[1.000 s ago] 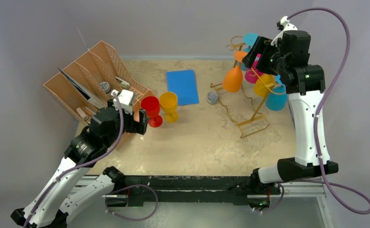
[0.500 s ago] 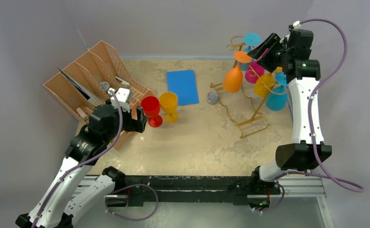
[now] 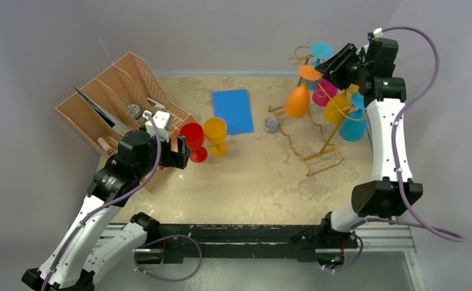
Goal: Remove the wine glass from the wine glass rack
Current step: Pick up the wine glass from the wine rack.
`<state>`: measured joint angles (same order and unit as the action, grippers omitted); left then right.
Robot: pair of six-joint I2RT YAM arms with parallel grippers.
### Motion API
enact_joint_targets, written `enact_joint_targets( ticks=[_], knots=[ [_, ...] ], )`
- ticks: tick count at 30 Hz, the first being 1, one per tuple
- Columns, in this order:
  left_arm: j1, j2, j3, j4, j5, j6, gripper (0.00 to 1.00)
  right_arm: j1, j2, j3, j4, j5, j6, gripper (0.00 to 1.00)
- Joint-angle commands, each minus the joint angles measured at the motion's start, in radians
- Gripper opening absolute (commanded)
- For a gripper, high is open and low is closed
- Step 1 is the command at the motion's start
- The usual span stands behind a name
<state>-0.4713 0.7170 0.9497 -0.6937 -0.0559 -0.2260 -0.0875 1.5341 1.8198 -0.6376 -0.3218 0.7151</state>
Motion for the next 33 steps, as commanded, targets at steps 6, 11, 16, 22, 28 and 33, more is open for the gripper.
enact_joint_targets(
  ticks=[6,11,16,22,28,33],
  knots=[
    [0.011,0.007,-0.004,0.033,0.010,-0.003,0.88,-0.008,0.006,-0.037,0.057,-0.040,0.038,0.45],
    [0.013,0.010,-0.002,0.031,0.012,-0.002,0.88,-0.008,0.010,-0.042,0.072,-0.058,0.045,0.39],
    [0.016,0.016,-0.002,0.030,0.012,-0.001,0.88,-0.009,0.009,-0.052,0.085,-0.076,0.059,0.34],
    [0.017,0.024,-0.001,0.027,0.015,0.002,0.88,-0.009,0.000,-0.078,0.117,-0.102,0.086,0.26],
    [0.019,0.031,0.000,0.023,0.016,0.005,0.88,-0.011,-0.016,-0.103,0.139,-0.108,0.108,0.20],
    [0.020,0.030,0.000,0.022,0.019,0.005,0.88,-0.014,-0.030,-0.107,0.146,-0.109,0.118,0.11]
  ],
)
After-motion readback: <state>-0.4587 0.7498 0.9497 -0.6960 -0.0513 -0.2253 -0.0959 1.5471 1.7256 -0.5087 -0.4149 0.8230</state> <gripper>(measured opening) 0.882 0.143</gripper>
